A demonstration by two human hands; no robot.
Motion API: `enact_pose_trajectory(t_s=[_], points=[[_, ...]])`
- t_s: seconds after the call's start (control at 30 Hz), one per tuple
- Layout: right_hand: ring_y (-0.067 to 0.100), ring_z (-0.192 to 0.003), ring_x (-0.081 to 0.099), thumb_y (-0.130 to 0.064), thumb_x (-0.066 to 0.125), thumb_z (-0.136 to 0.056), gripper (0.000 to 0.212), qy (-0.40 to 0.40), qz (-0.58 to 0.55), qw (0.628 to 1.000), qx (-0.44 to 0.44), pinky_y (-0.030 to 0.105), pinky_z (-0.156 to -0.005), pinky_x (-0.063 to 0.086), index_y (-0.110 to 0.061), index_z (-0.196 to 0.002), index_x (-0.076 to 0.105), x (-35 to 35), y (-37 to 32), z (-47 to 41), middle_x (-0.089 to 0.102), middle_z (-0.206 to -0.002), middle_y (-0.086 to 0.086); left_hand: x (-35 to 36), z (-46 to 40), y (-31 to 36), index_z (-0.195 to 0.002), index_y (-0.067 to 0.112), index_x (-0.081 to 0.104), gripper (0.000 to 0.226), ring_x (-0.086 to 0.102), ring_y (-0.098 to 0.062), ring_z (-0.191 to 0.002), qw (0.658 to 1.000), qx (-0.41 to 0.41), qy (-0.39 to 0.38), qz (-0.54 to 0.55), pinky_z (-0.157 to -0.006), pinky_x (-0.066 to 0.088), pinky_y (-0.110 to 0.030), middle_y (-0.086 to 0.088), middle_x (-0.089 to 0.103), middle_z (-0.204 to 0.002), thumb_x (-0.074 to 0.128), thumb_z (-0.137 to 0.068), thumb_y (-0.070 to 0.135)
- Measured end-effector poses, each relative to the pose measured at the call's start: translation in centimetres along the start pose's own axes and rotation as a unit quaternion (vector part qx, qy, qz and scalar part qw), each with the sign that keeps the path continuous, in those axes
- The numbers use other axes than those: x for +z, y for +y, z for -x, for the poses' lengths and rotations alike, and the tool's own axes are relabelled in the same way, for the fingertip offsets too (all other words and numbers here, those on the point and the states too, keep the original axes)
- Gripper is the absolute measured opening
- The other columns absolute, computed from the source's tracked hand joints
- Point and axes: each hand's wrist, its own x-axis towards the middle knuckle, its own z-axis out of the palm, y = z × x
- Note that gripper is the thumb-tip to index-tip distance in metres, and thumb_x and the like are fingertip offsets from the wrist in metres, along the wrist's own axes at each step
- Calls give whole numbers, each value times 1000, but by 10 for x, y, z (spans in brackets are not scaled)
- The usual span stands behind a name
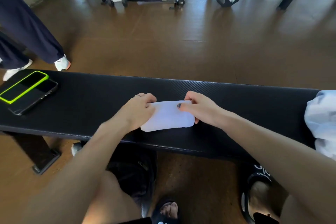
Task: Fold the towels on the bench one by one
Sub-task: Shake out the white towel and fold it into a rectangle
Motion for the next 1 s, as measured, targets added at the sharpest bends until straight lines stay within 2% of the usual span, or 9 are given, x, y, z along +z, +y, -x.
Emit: enact_pose_trajectory(t_s=[0.13,0.27,0.37,0.47,0.57,0.63,0.7,0.8,1.0], points=[[16,-58,61,-36,62,-91,26,-2,7,1000,-11,32,-60,47,-14,-84,50,7,1,7,60,-75,2,-19,-1,24,-148,27,44,50,47,-20,-130,985,-8,-118,-124,-103,41,-34,3,50,-143,45,-98,23],[13,-67,56,-36,67,-88,25,-23,4,999,-26,32,-61,46,-16,-82,53,5,1,14,57,-78,1,-22,0,37,-119,27,49,37,59,-22,-99,958,-40,-206,-196,-86,51,-41,2,60,-108,56,-83,31],[12,-72,47,-36,69,-86,24,-19,49,998,-43,31,-64,37,-17,-83,56,1,-4,19,54,-79,-4,-23,5,39,-101,21,55,25,59,-24,-88,960,-21,-213,-181,-68,43,-36,-1,60,-96,59,-77,25],[13,-88,56,-35,70,-84,21,-27,87,994,-61,32,-73,45,-24,-98,60,-4,-13,24,60,-97,-7,-22,17,36,-90,17,52,13,46,-20,-74,972,0,-196,-128,-62,34,-34,0,52,-86,55,-77,15],[9,-127,46,-22,70,-82,67,-67,151,980,-111,27,-97,42,-31,-142,45,-5,-37,30,47,-137,-10,-25,31,30,-90,16,45,14,43,-23,-74,975,6,-182,-124,-64,32,-37,-2,49,-85,50,-77,14],[6,-139,33,-17,71,-80,82,-116,192,962,-154,26,-109,34,-28,-153,35,3,-63,30,39,-150,-12,-30,38,28,-91,20,45,10,49,-24,-79,971,34,-170,-163,-64,36,-36,-2,52,-88,49,-82,18],[9,-133,43,-20,75,-78,79,-166,207,949,-171,30,-109,39,-25,-149,41,15,-88,26,48,-144,-10,-37,45,25,-108,21,51,23,54,-25,-96,958,87,-147,-229,-73,41,-36,1,56,-98,46,-87,28],[11,-104,58,-32,81,-75,60,-196,237,932,-190,33,-87,50,-26,-128,53,31,-114,20,61,-113,-11,-47,55,9,-129,24,48,41,43,-20,-109,941,128,-96,-298,-93,35,-35,10,48,-109,51,-90,35],[16,-76,58,-50,73,-79,35,-174,351,892,-225,28,-59,39,-22,-96,59,66,-127,16,60,-86,-4,-59,92,-48,-112,27,51,33,38,-16,-107,985,103,17,-135,-92,34,-32,16,48,-101,62,-80,24]])
